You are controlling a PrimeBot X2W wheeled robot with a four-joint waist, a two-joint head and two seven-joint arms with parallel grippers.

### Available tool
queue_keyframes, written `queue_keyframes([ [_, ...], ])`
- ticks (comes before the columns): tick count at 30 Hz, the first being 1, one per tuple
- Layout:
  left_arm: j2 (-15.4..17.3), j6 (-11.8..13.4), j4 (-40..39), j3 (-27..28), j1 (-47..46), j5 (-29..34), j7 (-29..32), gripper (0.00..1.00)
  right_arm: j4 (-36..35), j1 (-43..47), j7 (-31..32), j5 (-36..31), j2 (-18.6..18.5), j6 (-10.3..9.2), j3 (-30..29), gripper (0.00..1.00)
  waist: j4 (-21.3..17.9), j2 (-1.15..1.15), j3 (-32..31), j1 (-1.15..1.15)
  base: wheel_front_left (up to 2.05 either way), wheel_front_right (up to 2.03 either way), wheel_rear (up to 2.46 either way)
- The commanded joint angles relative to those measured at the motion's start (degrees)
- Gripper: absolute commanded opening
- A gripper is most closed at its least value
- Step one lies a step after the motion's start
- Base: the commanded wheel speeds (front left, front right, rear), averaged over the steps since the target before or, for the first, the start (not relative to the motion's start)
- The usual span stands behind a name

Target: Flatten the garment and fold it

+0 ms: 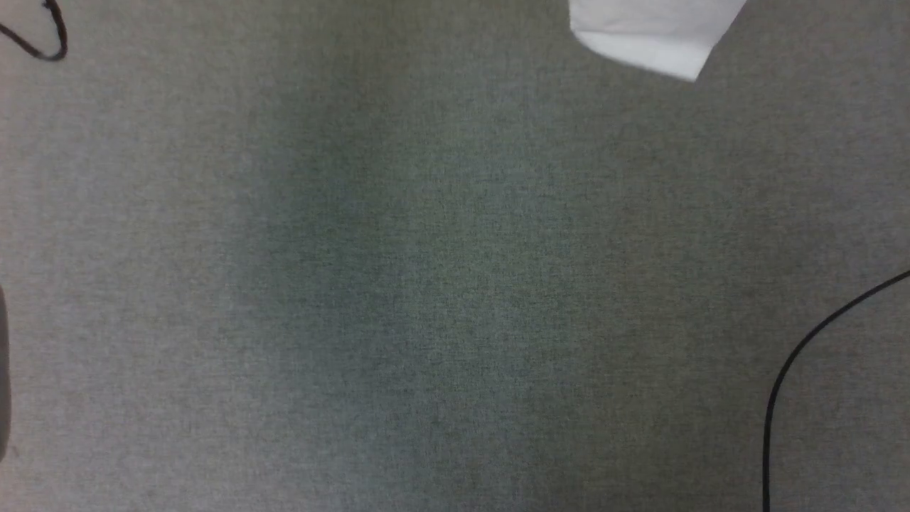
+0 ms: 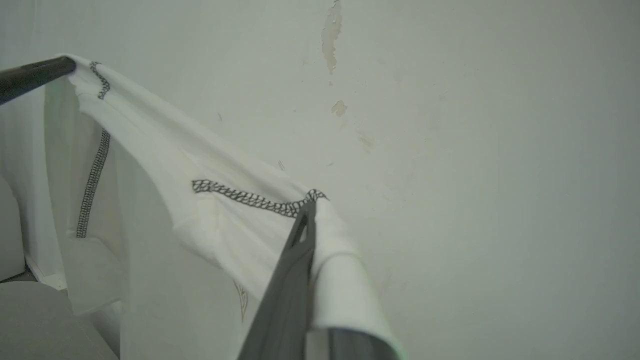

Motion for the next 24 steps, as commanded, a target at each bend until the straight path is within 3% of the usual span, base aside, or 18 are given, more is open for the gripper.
queue_keyframes([
  [1, 0.5, 0.0, 2.8, 0.2, -1.6, 0.3, -2.4, 0.0, 2.8, -1.5, -2.1, -0.3, -0.4, -0.21, 1.3, 0.0, 0.6, 0.0, 5.3, -0.02, 0.0, 0.0, 0.0],
  [6, -1.4, -0.3, 8.2, -2.6, 0.3, -0.9, -6.7, 0.0, 6.6, -1.2, -6.8, 1.3, 0.7, -0.21, 6.8, 0.0, 2.2, 0.0, 6.0, -0.02, 0.0, 0.0, 0.0],
  [10, -3.5, -0.4, 10.4, -4.6, 5.3, -2.7, -8.9, 0.0, 8.0, 3.0, -10.0, 5.1, 2.0, -0.21, 7.9, 0.0, 3.2, 0.0, 5.0, -0.02, 0.0, 0.0, 0.0],
  [17, -7.1, -0.4, 11.9, -9.4, 26.3, -5.9, -12.1, 0.0, 7.3, 21.1, -15.0, 10.7, 1.7, -0.21, 17.2, 0.0, 4.9, 0.0, -1.7, -0.02, 0.0, 0.0, 0.0],
  [24, -5.4, -0.4, 8.9, -11.9, 49.5, -4.0, -12.6, 0.0, 2.5, 40.5, -16.5, 18.2, 1.2, -0.21, 26.1, 0.0, 5.0, 0.0, -10.9, -0.02, 0.0, 0.0, 0.0],
])
